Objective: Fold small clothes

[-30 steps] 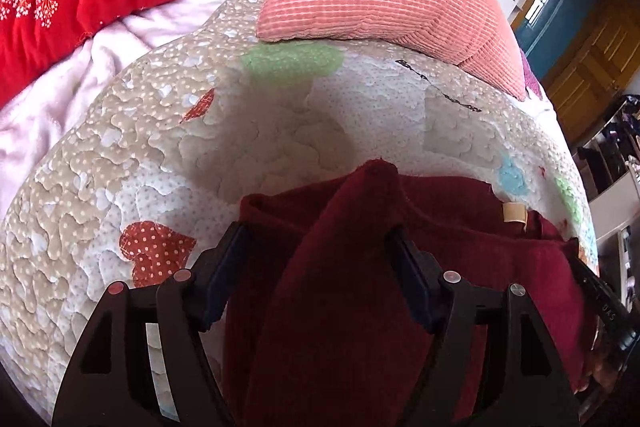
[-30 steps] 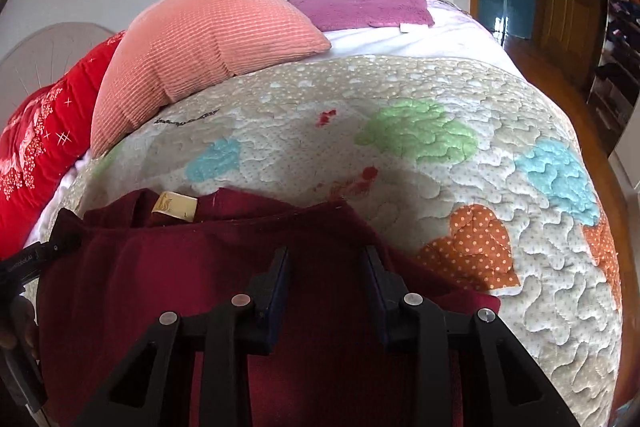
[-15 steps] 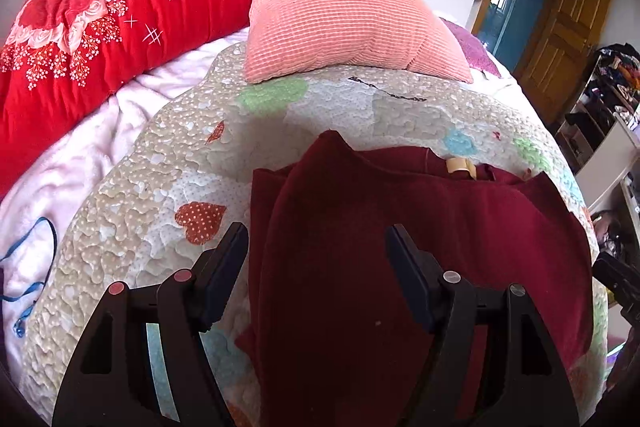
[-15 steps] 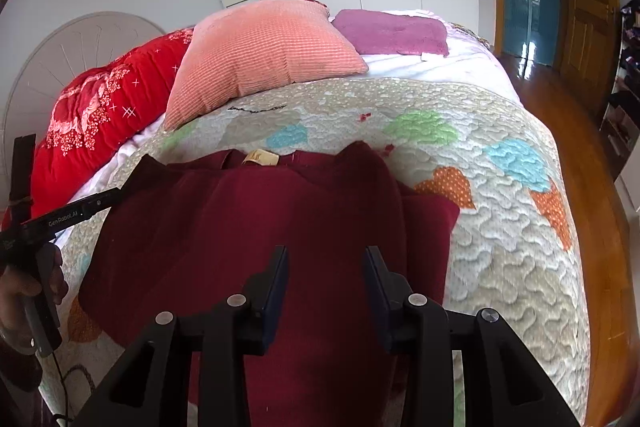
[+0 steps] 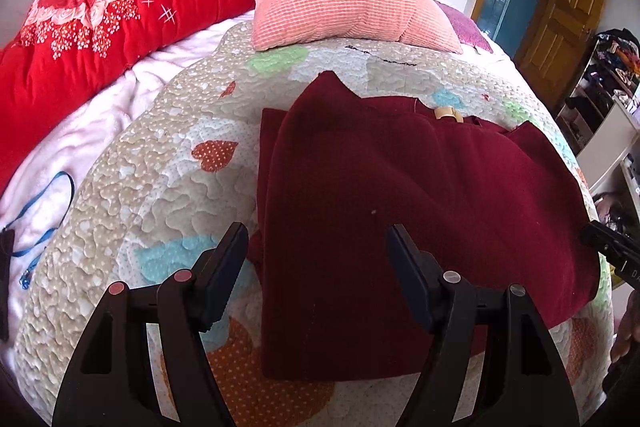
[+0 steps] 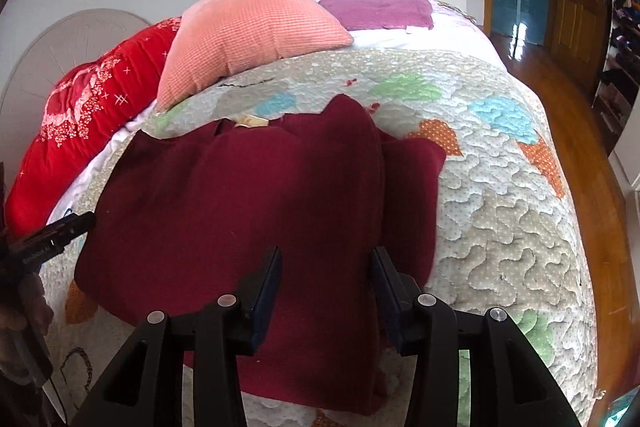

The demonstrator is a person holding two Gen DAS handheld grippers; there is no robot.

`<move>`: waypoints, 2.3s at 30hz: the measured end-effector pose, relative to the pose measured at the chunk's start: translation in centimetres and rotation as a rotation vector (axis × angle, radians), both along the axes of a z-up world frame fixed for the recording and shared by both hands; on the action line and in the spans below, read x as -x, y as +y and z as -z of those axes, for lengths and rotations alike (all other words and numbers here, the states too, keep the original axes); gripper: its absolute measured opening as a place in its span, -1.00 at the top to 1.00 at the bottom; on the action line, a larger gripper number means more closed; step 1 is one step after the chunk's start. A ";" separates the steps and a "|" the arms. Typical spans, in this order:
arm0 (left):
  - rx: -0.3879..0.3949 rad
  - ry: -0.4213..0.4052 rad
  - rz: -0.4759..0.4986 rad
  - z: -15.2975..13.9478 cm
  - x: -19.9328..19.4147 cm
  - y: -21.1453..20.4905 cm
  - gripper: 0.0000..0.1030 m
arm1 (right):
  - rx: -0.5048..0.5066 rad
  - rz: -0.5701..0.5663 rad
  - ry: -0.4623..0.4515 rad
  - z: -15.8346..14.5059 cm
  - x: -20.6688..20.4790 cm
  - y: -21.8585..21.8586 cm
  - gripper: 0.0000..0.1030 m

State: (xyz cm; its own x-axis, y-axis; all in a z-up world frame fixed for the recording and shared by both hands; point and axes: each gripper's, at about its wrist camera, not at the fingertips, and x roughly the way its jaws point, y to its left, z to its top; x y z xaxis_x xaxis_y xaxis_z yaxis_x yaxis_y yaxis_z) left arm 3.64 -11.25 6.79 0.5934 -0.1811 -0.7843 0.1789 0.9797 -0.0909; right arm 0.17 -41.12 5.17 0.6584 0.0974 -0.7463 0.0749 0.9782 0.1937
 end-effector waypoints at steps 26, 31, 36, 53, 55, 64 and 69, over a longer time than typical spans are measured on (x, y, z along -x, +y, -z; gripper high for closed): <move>0.164 0.042 -0.020 5.2 0.8 4.2 -0.54 | 0.024 0.115 -0.080 -0.5 -1.8 -1.0 -0.08; 0.165 0.045 -0.014 5.1 0.8 4.3 -0.55 | 0.026 0.248 0.147 3.9 -3.6 -2.4 -0.37; 0.174 0.052 -0.013 5.1 0.9 4.4 -0.55 | 0.129 0.224 0.075 0.1 -3.9 2.7 -0.43; 0.179 0.055 -0.003 5.0 1.4 4.5 -0.55 | 0.342 0.395 0.097 -0.8 -1.9 -1.9 -0.50; 0.172 0.052 -0.003 5.1 1.4 4.4 -0.55 | 0.208 0.341 0.023 -1.6 -0.8 -2.5 -0.50; 0.170 0.045 -0.004 5.2 1.3 4.4 -0.56 | 0.172 0.195 0.015 -0.2 -8.5 0.7 -0.09; 0.167 0.043 -0.001 5.2 1.2 4.2 -0.61 | 0.164 0.225 0.111 2.6 -12.2 -2.3 -0.24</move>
